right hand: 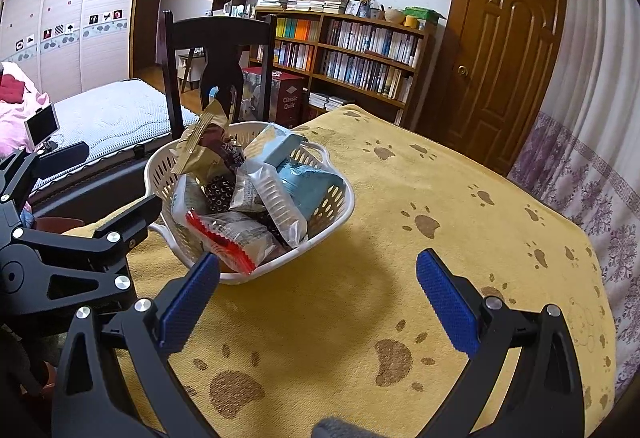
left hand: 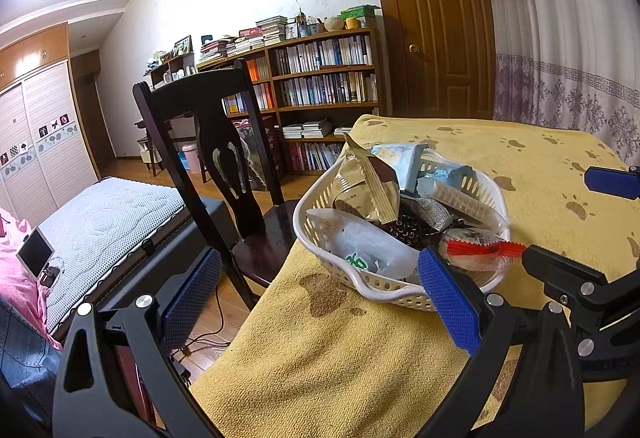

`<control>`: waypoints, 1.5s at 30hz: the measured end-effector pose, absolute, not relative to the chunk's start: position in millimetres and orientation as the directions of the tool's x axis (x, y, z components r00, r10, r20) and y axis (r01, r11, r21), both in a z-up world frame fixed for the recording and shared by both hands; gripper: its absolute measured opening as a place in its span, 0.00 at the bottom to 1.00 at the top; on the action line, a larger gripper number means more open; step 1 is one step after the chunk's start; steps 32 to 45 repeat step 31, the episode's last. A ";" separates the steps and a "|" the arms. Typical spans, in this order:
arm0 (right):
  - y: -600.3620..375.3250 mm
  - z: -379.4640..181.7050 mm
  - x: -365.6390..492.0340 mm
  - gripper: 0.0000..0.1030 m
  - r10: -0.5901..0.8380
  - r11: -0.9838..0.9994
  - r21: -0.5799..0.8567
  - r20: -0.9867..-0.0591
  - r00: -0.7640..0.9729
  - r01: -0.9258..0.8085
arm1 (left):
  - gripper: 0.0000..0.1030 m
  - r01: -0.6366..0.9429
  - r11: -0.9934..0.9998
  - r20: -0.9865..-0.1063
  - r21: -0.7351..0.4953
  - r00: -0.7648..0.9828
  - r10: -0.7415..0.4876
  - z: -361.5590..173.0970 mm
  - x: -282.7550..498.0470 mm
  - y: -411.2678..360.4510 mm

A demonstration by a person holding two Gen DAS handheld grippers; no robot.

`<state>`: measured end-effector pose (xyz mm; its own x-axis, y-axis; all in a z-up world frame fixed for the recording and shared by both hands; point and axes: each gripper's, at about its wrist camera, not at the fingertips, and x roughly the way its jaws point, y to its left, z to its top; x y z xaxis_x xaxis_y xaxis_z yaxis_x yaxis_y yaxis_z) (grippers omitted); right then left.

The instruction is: Organize snacks

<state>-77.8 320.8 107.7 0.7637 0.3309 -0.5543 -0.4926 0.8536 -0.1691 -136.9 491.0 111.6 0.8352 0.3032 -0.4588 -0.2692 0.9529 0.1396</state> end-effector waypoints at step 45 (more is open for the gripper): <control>258.5 102.4 -65.8 0.95 0.259 0.917 -0.100 -0.590 0.765 -0.387 | 0.97 -0.197 0.966 -0.456 0.166 0.854 0.252 121.1 -148.8 470.2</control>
